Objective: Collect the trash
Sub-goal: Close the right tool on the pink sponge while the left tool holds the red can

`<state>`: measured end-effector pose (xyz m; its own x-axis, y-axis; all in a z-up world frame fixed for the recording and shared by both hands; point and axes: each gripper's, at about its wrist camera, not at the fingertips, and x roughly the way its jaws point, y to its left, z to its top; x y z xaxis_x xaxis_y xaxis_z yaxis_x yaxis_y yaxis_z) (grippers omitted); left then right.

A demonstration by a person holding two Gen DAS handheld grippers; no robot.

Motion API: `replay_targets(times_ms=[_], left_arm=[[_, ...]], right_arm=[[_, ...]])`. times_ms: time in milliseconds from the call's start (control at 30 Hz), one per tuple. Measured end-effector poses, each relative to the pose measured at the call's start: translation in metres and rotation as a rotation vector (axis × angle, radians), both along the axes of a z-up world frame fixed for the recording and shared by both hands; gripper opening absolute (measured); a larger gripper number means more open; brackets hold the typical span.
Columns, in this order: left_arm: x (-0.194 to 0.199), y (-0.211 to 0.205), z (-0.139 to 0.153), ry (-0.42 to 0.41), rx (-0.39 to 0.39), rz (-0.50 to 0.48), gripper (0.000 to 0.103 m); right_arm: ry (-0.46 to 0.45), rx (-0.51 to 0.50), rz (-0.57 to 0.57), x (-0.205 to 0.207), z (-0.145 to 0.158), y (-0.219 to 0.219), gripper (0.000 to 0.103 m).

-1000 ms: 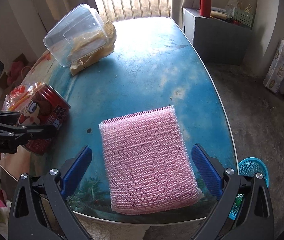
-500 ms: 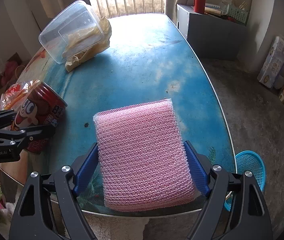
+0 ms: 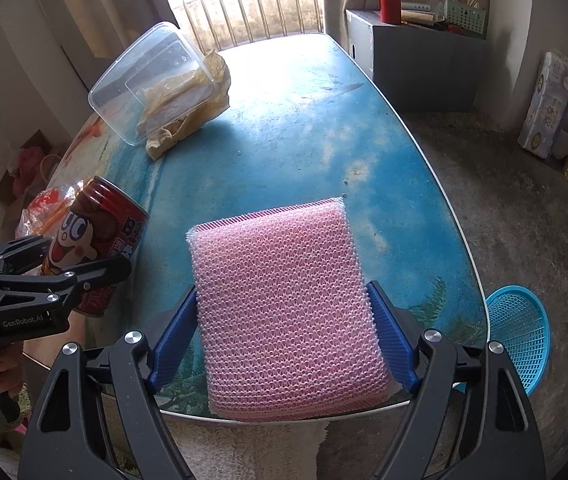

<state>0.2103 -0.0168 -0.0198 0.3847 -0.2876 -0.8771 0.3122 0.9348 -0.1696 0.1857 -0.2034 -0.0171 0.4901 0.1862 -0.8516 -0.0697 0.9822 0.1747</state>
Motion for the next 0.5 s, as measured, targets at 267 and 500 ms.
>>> replay_targets(times_ms=[267, 500], left_arm=[[-0.004, 0.001, 0.008, -0.033, 0.021, -0.002, 0.062], [-0.008, -0.001, 0.014, -0.056, 0.035, 0.0, 0.062]], right_arm=[[-0.01, 0.005, 0.0, -0.001, 0.002, 0.001, 0.079], [-0.019, 0.008, -0.002, -0.004, 0.003, 0.0, 0.079]])
